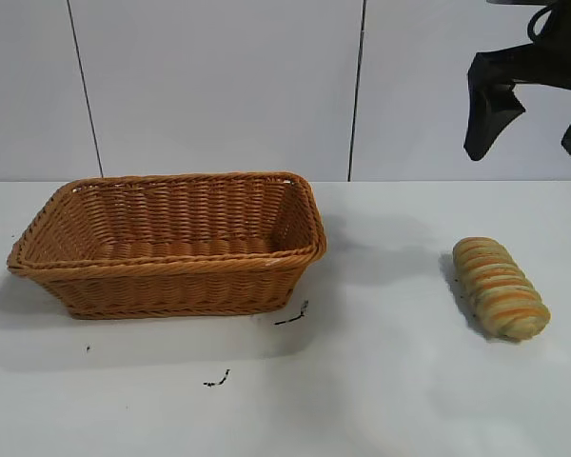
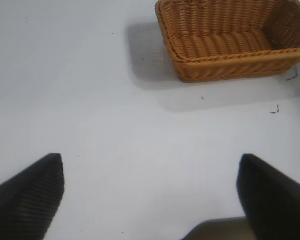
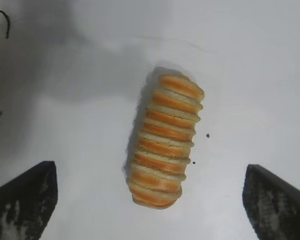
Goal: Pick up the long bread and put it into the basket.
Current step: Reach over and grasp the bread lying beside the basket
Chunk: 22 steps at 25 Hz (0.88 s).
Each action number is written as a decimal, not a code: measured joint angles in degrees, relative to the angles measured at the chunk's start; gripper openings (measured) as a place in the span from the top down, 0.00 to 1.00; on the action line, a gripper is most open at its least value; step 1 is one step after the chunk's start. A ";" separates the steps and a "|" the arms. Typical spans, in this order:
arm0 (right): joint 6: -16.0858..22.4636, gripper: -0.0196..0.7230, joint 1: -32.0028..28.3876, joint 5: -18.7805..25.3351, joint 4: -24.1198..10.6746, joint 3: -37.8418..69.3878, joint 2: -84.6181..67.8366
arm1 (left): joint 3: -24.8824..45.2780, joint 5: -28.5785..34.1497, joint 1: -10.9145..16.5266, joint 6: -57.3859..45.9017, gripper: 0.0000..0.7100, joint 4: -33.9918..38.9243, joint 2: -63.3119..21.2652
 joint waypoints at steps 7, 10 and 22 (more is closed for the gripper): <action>2.10 0.05 0.00 -5.47 -0.02 -0.04 8.92 | 0.00 0.00 0.00 0.00 0.03 0.00 0.00; 2.76 0.05 0.00 -7.72 0.53 -0.04 12.46 | 0.00 0.00 0.00 0.00 0.03 0.00 0.00; 2.93 0.11 0.00 -8.60 0.42 -0.04 17.42 | 0.00 0.00 0.00 0.00 0.03 0.00 0.00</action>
